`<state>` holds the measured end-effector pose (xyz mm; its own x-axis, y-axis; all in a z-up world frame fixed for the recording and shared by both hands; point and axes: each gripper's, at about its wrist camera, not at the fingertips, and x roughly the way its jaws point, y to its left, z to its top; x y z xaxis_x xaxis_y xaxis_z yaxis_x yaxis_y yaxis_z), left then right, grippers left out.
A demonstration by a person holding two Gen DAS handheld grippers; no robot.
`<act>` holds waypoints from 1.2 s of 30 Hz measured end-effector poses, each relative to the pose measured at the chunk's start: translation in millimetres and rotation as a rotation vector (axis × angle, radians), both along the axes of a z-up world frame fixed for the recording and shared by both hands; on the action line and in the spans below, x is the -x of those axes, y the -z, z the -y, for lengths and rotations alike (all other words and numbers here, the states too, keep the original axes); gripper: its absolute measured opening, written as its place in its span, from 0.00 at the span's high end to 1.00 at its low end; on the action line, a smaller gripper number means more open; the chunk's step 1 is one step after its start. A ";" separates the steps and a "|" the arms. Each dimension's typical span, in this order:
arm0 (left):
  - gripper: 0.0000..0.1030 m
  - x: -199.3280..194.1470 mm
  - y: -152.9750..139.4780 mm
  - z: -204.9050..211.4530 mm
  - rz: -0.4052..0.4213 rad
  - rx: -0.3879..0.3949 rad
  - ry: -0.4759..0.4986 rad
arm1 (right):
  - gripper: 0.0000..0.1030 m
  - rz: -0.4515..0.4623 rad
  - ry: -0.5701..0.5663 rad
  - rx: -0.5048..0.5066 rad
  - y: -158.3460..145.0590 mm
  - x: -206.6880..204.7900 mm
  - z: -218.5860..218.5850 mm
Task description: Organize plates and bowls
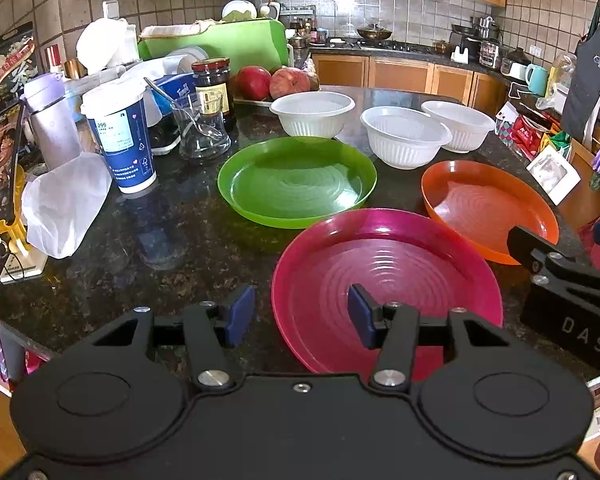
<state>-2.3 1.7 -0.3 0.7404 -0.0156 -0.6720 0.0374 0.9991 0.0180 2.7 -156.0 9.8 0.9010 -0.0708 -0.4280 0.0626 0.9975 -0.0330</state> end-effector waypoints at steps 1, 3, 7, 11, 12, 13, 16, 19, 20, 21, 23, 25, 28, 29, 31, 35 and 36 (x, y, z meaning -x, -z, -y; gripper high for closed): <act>0.44 -0.8 0.3 -0.1 -0.004 -0.001 0.001 | 0.16 -0.004 -0.001 -0.002 0.3 -0.6 0.1; 0.44 -1.8 1.3 -0.1 -0.009 -0.003 0.002 | 0.17 -0.017 0.001 -0.008 1.4 -1.2 0.7; 0.45 -4.0 2.9 -1.3 -0.023 0.011 0.000 | 0.19 -0.035 0.000 -0.006 2.9 -2.9 1.4; 0.45 -4.4 3.4 -2.0 -0.025 0.015 -0.003 | 0.19 -0.041 0.003 -0.004 2.1 -4.5 1.8; 0.45 -4.8 3.5 -2.0 -0.025 0.015 -0.002 | 0.19 -0.043 0.005 -0.003 2.0 -5.0 1.6; 0.45 -4.8 3.7 -1.7 -0.021 0.013 -0.002 | 0.19 -0.045 0.008 -0.002 2.7 -5.6 1.1; 0.45 -3.0 3.6 0.1 0.003 -0.002 -0.009 | 0.19 -0.052 0.008 -0.002 2.9 -8.1 0.5; 0.45 -2.5 2.5 0.4 0.015 -0.004 -0.013 | 0.19 -0.064 0.012 -0.007 3.8 -11.1 0.8; 0.45 -3.0 2.2 0.2 0.016 -0.003 -0.016 | 0.19 -0.073 0.014 -0.009 4.3 -13.1 0.8; 0.45 -3.6 2.3 0.0 0.016 -0.003 -0.019 | 0.19 -0.085 0.016 -0.012 5.3 -14.7 1.2; 0.45 -5.0 2.6 -0.3 0.017 -0.006 -0.026 | 0.20 -0.116 0.024 -0.017 7.5 -18.7 1.6; 0.45 -5.5 3.5 -0.1 0.019 -0.011 -0.028 | 0.20 -0.142 0.029 -0.021 9.7 -22.6 2.2; 0.45 -6.5 4.5 0.7 0.019 -0.013 -0.028 | 0.21 -0.181 0.040 -0.028 13.7 -28.0 4.3; 0.45 -6.3 4.4 0.6 0.019 -0.014 -0.028 | 0.21 -0.190 0.043 -0.032 15.0 -29.2 5.0; 0.45 -6.7 5.0 1.4 0.019 -0.016 -0.028 | 0.22 -0.211 0.048 -0.039 17.1 -32.5 6.4; 0.45 -7.9 5.6 2.3 0.017 -0.017 -0.029 | 0.22 -0.225 0.053 -0.047 17.3 -33.9 7.1; 0.45 -8.1 5.8 2.5 0.016 -0.019 -0.029 | 0.22 -0.227 0.053 -0.047 17.3 -34.7 7.2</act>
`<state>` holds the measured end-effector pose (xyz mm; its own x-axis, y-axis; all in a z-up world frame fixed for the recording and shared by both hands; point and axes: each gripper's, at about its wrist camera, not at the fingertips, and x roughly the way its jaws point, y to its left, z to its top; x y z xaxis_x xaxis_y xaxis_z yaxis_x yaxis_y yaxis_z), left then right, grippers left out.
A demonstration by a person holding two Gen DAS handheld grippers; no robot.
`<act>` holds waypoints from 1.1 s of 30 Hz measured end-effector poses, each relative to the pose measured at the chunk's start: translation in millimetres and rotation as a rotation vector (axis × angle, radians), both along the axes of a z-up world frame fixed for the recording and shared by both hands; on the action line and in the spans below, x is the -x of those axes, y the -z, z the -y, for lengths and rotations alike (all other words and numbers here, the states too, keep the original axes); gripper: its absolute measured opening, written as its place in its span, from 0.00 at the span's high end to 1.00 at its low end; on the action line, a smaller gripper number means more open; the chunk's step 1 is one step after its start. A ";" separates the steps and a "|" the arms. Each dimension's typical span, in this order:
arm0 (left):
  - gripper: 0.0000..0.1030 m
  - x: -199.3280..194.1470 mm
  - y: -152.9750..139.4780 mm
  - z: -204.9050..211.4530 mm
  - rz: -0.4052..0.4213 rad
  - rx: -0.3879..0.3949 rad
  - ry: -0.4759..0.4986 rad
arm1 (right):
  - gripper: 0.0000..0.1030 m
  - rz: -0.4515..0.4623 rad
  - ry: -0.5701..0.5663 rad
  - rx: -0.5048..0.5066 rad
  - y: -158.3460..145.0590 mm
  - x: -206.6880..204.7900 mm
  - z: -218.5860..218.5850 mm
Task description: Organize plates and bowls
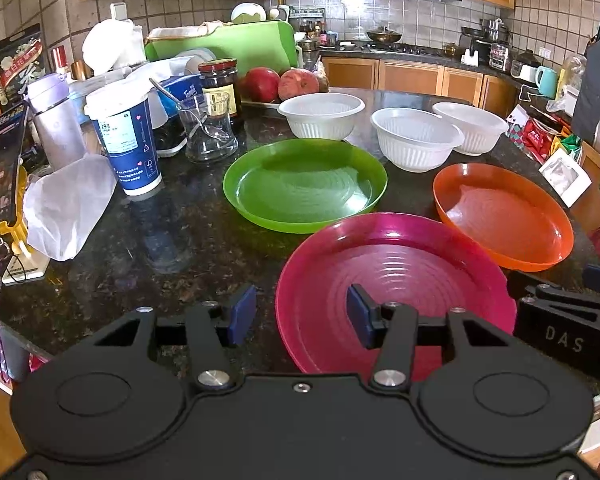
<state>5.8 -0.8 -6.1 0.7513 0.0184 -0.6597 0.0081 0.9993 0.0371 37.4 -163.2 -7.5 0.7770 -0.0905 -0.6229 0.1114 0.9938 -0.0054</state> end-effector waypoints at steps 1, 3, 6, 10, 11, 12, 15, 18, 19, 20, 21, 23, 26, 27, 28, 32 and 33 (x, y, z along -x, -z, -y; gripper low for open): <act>0.45 0.1 0.1 -0.2 0.001 0.001 -0.001 | 0.22 -0.002 -0.001 -0.002 0.3 -0.6 -0.1; 0.45 -0.9 0.7 0.4 -0.001 0.000 -0.002 | 0.22 -0.005 -0.003 -0.006 0.3 0.2 1.4; 0.45 -1.3 1.1 0.5 -0.006 0.000 0.000 | 0.22 -0.008 -0.006 -0.008 -0.6 -1.4 1.1; 0.45 -1.8 1.3 1.5 -0.008 -0.001 -0.002 | 0.22 -0.007 -0.016 -0.015 0.3 -1.3 2.9; 0.45 -1.8 1.3 1.5 -0.007 -0.002 -0.004 | 0.22 -0.007 -0.019 -0.017 0.5 -1.8 3.1; 0.45 -1.9 1.4 1.6 -0.007 -0.001 -0.006 | 0.22 -0.007 -0.021 -0.017 0.4 -2.0 2.8; 0.45 -2.4 1.3 1.5 -0.010 0.004 -0.008 | 0.22 -0.005 -0.026 -0.014 -0.2 -1.6 2.6; 0.45 -2.0 1.2 2.3 -0.010 0.001 -0.008 | 0.22 -0.007 -0.030 -0.012 -0.3 -1.7 1.9; 0.45 -2.2 1.1 2.1 -0.010 0.002 -0.008 | 0.22 -0.007 -0.031 -0.012 -0.3 -1.5 2.3; 0.45 -2.1 1.1 2.0 -0.011 0.003 -0.008 | 0.22 -0.008 -0.031 -0.012 -0.2 -0.7 2.8; 0.45 -2.3 1.1 1.8 -0.012 0.003 -0.007 | 0.22 -0.008 -0.030 -0.012 -0.2 -0.7 2.9; 0.45 -1.3 1.3 2.9 -0.014 0.001 -0.007 | 0.22 -0.008 -0.030 -0.013 -0.3 -0.6 2.6; 0.45 -0.3 1.4 4.1 -0.017 -0.005 -0.001 | 0.22 -0.007 -0.030 -0.011 -0.3 -0.5 2.5; 0.45 -0.3 1.4 4.5 -0.017 -0.006 0.000 | 0.22 -0.007 -0.031 -0.012 -0.3 -0.6 2.5; 0.45 -0.1 1.5 4.6 -0.018 -0.007 0.000 | 0.22 -0.007 -0.031 -0.012 -0.2 -0.6 2.5; 0.45 2.1 1.9 5.4 -0.019 -0.010 -0.001 | 0.22 -0.008 -0.035 -0.011 -0.4 -0.4 1.7; 0.45 2.4 2.0 5.7 -0.019 -0.010 -0.001 | 0.22 -0.007 -0.036 -0.011 -0.6 0.0 1.3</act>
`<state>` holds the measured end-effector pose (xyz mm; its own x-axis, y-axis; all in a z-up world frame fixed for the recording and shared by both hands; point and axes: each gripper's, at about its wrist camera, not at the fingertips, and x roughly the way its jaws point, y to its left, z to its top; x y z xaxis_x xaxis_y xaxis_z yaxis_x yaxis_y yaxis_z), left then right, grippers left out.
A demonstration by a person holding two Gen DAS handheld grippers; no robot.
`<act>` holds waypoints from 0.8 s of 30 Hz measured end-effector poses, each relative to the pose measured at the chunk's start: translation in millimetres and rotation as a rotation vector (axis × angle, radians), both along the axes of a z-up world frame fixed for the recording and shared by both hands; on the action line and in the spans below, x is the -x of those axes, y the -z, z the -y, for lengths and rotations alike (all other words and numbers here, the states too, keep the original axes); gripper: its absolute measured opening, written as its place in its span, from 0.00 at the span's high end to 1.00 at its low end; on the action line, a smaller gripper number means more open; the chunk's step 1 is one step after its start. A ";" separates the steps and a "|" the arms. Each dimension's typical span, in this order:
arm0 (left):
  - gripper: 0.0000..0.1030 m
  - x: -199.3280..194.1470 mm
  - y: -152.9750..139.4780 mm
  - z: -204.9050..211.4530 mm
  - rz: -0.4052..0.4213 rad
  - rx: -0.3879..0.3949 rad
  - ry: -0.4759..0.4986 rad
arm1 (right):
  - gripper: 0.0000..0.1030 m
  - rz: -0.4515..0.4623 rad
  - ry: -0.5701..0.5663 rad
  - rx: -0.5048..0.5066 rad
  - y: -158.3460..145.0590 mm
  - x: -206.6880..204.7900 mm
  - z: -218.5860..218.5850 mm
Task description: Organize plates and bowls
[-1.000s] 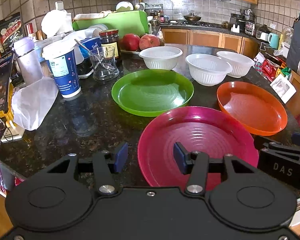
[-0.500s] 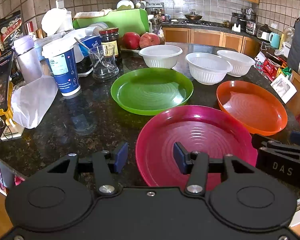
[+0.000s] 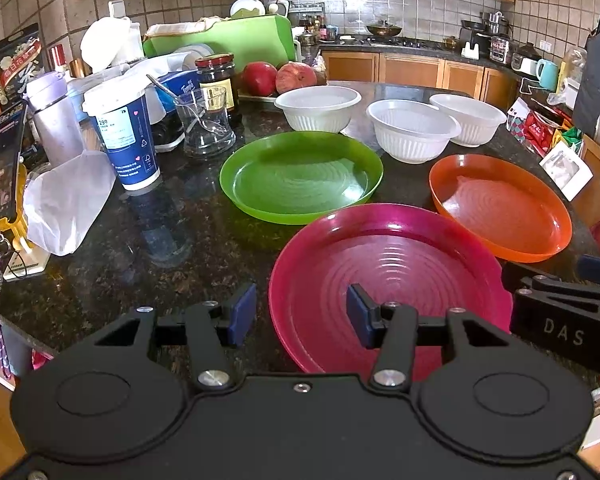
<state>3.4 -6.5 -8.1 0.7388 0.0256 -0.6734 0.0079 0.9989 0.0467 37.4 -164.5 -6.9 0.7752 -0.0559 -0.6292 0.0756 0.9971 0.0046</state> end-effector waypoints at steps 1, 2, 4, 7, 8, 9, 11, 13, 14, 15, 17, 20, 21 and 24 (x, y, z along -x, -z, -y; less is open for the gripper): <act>0.45 0.4 -0.1 -0.1 0.001 0.000 -0.001 | 0.22 0.001 -0.001 0.000 -0.4 0.7 -0.6; 0.45 0.4 0.0 0.0 0.001 0.000 -0.001 | 0.22 0.002 -0.002 0.000 -0.7 0.9 -0.8; 0.45 1.1 0.0 0.2 0.001 0.000 -0.004 | 0.22 0.003 -0.004 0.000 -1.0 1.7 -0.7; 0.45 2.0 -0.2 0.3 0.002 -0.002 -0.006 | 0.22 0.002 -0.007 0.001 -0.5 2.8 -0.3; 0.45 2.3 -0.4 0.8 0.002 -0.004 -0.005 | 0.22 0.003 -0.007 0.001 -0.4 3.3 -0.1; 0.45 2.6 -0.4 1.0 0.002 -0.004 -0.005 | 0.22 0.002 -0.007 0.001 -0.4 3.3 -0.1; 0.45 2.6 -0.4 1.6 0.000 -0.005 -0.004 | 0.22 0.002 -0.007 0.001 -0.3 3.4 -0.1; 0.45 2.6 -0.3 2.3 -0.001 -0.006 -0.007 | 0.22 0.003 -0.010 0.002 -0.2 3.7 -0.2; 0.45 2.4 -0.4 2.4 -0.001 -0.006 -0.008 | 0.22 0.003 -0.011 0.004 -0.1 3.5 -0.4; 0.45 2.3 -0.4 2.5 -0.003 -0.006 -0.009 | 0.22 0.004 -0.012 0.005 -0.2 4.0 -0.5; 0.45 2.2 -0.4 2.5 -0.005 -0.007 -0.011 | 0.22 0.006 -0.014 0.005 -0.3 4.7 -0.9; 0.45 2.7 -0.4 3.2 -0.005 -0.009 -0.014 | 0.22 0.007 -0.017 0.003 -0.3 5.7 -0.3; 0.45 2.8 -0.4 3.4 -0.006 -0.009 -0.014 | 0.22 0.006 -0.018 0.003 -0.3 5.9 -0.1; 0.45 2.7 -0.3 3.5 -0.005 -0.010 -0.015 | 0.22 0.007 -0.020 0.001 -0.4 6.3 0.2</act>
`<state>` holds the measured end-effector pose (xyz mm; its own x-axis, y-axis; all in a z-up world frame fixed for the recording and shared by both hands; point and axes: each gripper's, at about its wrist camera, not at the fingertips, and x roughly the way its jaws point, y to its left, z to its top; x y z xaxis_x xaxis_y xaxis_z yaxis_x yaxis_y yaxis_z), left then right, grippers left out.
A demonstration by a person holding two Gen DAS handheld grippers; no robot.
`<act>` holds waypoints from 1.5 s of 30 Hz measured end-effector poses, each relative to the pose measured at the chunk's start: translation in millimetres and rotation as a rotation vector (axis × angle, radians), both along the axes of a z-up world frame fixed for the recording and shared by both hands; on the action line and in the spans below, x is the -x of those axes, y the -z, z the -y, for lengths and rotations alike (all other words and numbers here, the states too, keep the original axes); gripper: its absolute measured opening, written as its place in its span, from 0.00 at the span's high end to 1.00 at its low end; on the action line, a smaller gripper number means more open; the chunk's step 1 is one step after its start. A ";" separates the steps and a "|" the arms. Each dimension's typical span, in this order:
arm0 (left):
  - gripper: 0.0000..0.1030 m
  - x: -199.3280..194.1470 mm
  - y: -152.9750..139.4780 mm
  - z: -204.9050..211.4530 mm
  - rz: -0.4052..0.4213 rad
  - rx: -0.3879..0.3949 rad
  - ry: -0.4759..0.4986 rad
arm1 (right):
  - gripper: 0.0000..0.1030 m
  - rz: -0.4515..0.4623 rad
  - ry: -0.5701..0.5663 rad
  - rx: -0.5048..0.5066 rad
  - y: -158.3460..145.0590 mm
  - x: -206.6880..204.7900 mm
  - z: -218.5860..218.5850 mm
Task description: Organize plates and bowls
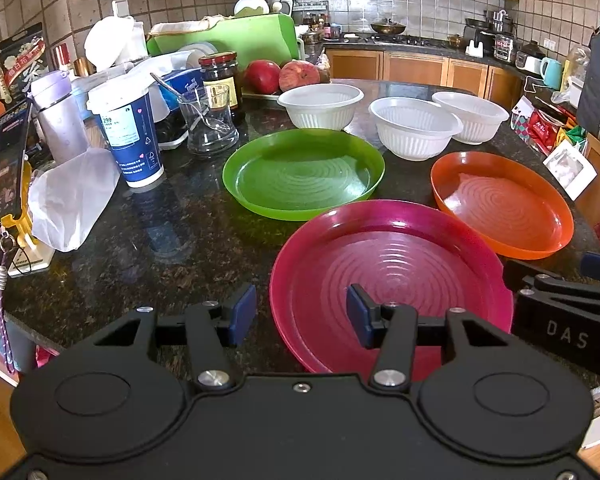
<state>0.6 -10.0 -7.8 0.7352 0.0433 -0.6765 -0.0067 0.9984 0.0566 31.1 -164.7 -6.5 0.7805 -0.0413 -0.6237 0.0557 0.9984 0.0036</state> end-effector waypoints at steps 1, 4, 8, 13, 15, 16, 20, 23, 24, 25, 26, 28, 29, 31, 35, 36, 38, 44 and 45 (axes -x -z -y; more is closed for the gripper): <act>0.45 0.0 0.0 0.1 0.000 -0.001 -0.001 | 0.22 0.000 -0.002 0.000 0.0 0.3 -0.1; 0.45 0.3 0.2 0.5 -0.001 -0.003 -0.003 | 0.22 0.000 -0.004 0.001 -0.3 0.4 0.2; 0.45 0.5 0.3 0.5 -0.001 -0.003 -0.003 | 0.22 -0.001 -0.006 0.000 -0.2 0.3 1.3; 0.45 0.8 0.7 0.9 -0.003 -0.004 -0.004 | 0.22 -0.002 -0.007 0.002 -0.5 0.6 2.0; 0.45 1.1 0.7 0.9 -0.003 -0.004 -0.004 | 0.22 -0.002 -0.007 0.001 -0.3 0.6 1.8; 0.45 1.3 1.0 1.2 -0.003 -0.005 -0.004 | 0.22 -0.001 -0.007 0.001 -0.4 0.6 2.0; 0.45 0.9 1.4 1.4 -0.007 -0.008 -0.005 | 0.22 -0.003 -0.008 0.002 -0.1 0.7 2.0; 0.45 0.9 1.1 1.7 -0.008 -0.009 -0.006 | 0.22 -0.005 -0.012 0.004 -0.6 0.2 2.2; 0.45 0.9 1.3 2.0 -0.007 -0.010 -0.005 | 0.22 -0.004 -0.012 0.004 -0.8 0.3 2.3; 0.45 1.0 1.2 2.0 -0.006 -0.010 -0.005 | 0.22 -0.004 -0.013 0.004 -1.2 0.4 2.2; 0.45 0.8 1.0 2.3 -0.006 -0.010 -0.005 | 0.22 -0.004 -0.012 0.004 -1.0 0.3 2.1; 0.45 0.7 1.0 2.7 -0.007 -0.010 -0.003 | 0.22 -0.002 -0.012 0.004 -1.4 0.4 2.1; 0.45 0.6 1.0 3.0 -0.008 -0.011 -0.003 | 0.22 -0.002 -0.012 0.004 -1.4 0.3 2.0; 0.45 0.4 0.8 3.6 -0.010 -0.011 -0.003 | 0.22 -0.001 -0.013 0.005 -1.9 -0.2 2.3; 0.45 0.1 0.4 3.7 -0.013 -0.008 -0.003 | 0.22 0.000 -0.015 0.005 -2.4 -0.4 2.1; 0.45 -0.1 0.3 3.6 -0.013 -0.007 -0.002 | 0.22 0.001 -0.017 0.005 -2.5 -0.3 2.2; 0.45 -0.1 0.0 3.6 -0.010 -0.009 -0.003 | 0.22 0.005 -0.021 0.003 -3.1 -0.1 2.8; 0.45 0.3 -5.0 -0.7 0.011 -0.009 -0.022 | 0.22 0.046 -0.036 0.002 -7.7 2.8 7.0; 0.45 -0.2 -6.0 -2.5 0.014 -0.007 -0.033 | 0.22 0.055 -0.037 0.001 -8.2 2.9 7.9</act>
